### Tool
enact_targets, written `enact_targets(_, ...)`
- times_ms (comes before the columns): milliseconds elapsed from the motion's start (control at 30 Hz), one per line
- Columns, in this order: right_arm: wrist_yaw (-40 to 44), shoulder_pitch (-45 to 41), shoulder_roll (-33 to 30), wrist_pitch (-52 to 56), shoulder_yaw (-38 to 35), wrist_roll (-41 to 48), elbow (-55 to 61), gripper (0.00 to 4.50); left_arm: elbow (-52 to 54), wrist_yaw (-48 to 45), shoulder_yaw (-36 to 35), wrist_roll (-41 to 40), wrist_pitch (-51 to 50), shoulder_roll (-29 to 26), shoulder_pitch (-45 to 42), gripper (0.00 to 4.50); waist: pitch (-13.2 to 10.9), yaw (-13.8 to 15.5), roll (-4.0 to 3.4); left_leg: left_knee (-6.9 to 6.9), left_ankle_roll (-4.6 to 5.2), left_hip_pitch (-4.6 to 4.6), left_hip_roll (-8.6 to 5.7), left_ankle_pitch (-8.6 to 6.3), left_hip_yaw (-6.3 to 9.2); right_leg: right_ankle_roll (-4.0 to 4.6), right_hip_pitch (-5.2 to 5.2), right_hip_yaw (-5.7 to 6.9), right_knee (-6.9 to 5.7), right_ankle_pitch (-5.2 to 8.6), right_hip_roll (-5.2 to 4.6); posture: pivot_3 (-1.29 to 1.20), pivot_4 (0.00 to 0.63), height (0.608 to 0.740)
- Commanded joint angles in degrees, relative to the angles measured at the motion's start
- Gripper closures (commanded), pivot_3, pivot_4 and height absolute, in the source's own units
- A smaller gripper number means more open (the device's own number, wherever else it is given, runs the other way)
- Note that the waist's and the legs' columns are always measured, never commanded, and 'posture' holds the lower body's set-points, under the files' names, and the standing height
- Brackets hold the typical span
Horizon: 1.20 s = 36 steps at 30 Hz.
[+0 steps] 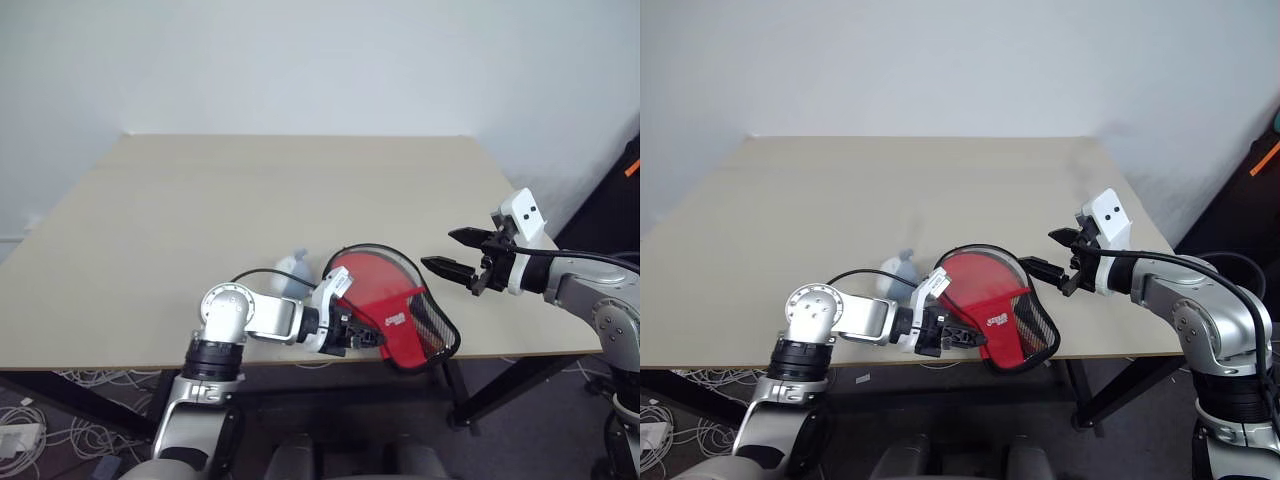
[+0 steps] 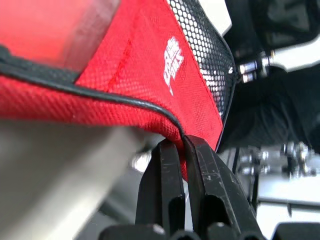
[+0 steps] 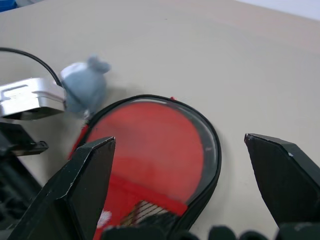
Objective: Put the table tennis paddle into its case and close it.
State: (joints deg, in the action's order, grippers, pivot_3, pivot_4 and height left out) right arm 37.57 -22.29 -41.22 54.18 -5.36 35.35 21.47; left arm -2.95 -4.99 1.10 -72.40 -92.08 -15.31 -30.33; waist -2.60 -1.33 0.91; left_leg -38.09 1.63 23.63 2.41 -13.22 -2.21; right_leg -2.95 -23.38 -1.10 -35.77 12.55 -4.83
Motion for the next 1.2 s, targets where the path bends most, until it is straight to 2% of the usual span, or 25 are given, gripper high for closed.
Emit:
enact_targets(33, -0.38, -1.07, 0.29, -0.92, -0.83, 0.09, 1.05, 0.0, 2.65, -1.11, 2.52, -5.93, -0.42, -2.77, -1.29, 4.44, 0.0, 0.04, 0.0, 0.0, 0.0, 0.0, 0.0, 0.0, 0.0, -0.01, 0.0, 0.0, 0.0, 0.01, 0.0, 0.0, 0.0, 0.74)
enact_targets(167, -0.53, -0.22, 0.24, -0.6, -1.16, 0.33, 1.78, 0.0, 4.1, -3.6, 6.02, -8.23, -0.42, -9.63, -0.86, 4.44, -0.01, 0.04, 0.01, 0.0, 0.0, 0.01, -0.01, 0.0, -0.01, -0.01, 0.0, 0.0, 0.02, 0.01, -0.01, 0.0, 0.0, 0.74)
enact_targets(433, -0.79, -0.29, 0.49, -0.5, -0.86, 0.43, 1.8, 0.0, 8.0, -9.89, 9.47, -8.68, -0.42, -17.44, 1.04, 4.44, -0.01, 0.04, 0.0, 0.02, -0.01, 0.01, 0.0, 0.0, -0.04, -0.01, -0.03, 0.0, 0.02, 0.02, -0.02, 0.0, 0.0, 0.74)
enact_targets(600, -0.67, -0.76, 0.66, -0.73, -0.44, 0.18, 1.31, 0.0, 9.23, -12.73, 9.71, -5.07, -0.42, -19.13, 2.77, 4.44, -0.01, 0.03, 0.0, 0.03, -0.02, 0.01, 0.02, 0.0, -0.05, -0.01, -0.05, 0.0, 0.02, 0.02, -0.02, 0.0, 0.0, 0.74)
enact_targets(867, -0.52, -1.81, 0.85, -0.85, 0.22, -0.15, 0.64, 0.0, 12.2, -18.41, 10.84, 5.15, 4.33, -18.48, 3.91, 4.44, -0.01, 0.05, 0.0, 0.03, -0.02, 0.01, 0.01, 0.0, -0.07, -0.01, -0.04, 0.0, 0.04, 0.02, -0.03, 0.0, 0.0, 0.74)
enact_targets(967, -0.33, -1.97, 0.66, -0.97, 0.34, -0.22, 0.38, 0.0, 12.63, -20.44, 9.64, 5.63, 3.36, -18.13, 3.71, 3.84, -0.01, 0.05, 0.0, 0.03, -0.02, 0.01, 0.02, 0.0, -0.07, -0.01, -0.05, 0.0, 0.03, 0.02, -0.03, 0.0, 0.0, 0.74)
enact_targets(1200, -0.44, -2.28, 0.98, -1.17, 0.82, -0.32, 0.04, 0.0, 15.29, -24.46, 5.96, 6.14, 1.92, -21.03, 2.78, 1.49, -0.02, 0.01, 0.0, 0.03, -0.01, 0.01, 0.03, 0.0, -0.06, -0.02, -0.07, 0.0, 0.03, 0.03, -0.03, 0.0, 0.0, 0.74)
